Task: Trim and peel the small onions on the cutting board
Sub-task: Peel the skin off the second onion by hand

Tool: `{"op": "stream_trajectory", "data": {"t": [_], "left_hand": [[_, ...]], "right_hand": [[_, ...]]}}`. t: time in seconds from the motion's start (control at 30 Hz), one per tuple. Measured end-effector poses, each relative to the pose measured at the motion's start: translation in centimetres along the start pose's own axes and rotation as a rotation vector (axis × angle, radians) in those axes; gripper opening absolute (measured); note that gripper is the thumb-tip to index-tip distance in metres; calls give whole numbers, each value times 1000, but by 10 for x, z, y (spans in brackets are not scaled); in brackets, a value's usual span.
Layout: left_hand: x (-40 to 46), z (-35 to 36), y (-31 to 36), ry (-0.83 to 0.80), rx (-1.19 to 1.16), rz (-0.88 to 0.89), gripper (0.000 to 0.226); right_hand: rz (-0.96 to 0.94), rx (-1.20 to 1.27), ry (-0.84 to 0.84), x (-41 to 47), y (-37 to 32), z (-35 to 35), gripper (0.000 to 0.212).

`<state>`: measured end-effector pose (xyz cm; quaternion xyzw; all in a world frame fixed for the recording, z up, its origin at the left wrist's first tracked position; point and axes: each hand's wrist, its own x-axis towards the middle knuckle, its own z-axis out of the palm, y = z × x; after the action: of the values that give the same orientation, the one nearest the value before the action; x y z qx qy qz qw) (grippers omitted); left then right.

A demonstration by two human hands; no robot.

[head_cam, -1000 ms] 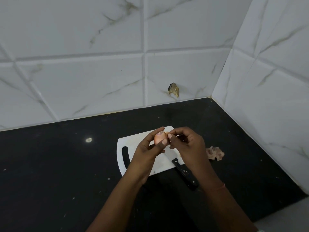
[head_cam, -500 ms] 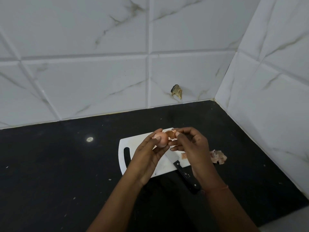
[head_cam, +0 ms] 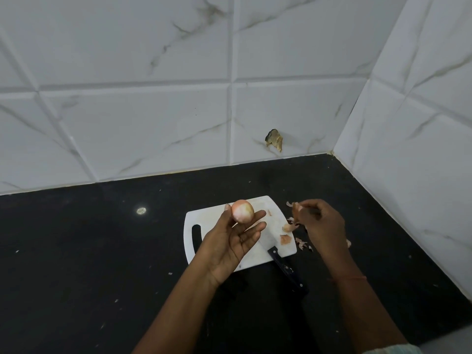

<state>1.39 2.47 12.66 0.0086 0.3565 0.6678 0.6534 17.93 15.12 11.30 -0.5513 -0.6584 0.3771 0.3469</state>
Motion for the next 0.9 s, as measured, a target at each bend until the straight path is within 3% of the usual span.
{"op": "stream_trajectory", "data": {"t": [0.1,0.17,0.27,0.37,0.47,0.67,0.9], "left_hand": [[1,1,0,3,-10,32,56],[1,1,0,13,12,81,58],[2,1,-2,27,175,190,58],[-1,3,-3,29,314,295,44],[-8,6,-2,26,350,370,41],[-17,4,8,-79,378,392,35],[-22,8,9,-100,378,418,28]], "right_hand": [[-87,-370,-170,7,11,-1,37],[-156,-420,-181,2,7,2,47],[-336,-172,-166,-14,-15,9,38],[-461,110,-307,-39,-46,15,30],[-561,120,-284,-49,-55,22,26],[-436,263,-130,-48,-52,23,19],[-503,260,-40,-54,-55,25,15]]}}
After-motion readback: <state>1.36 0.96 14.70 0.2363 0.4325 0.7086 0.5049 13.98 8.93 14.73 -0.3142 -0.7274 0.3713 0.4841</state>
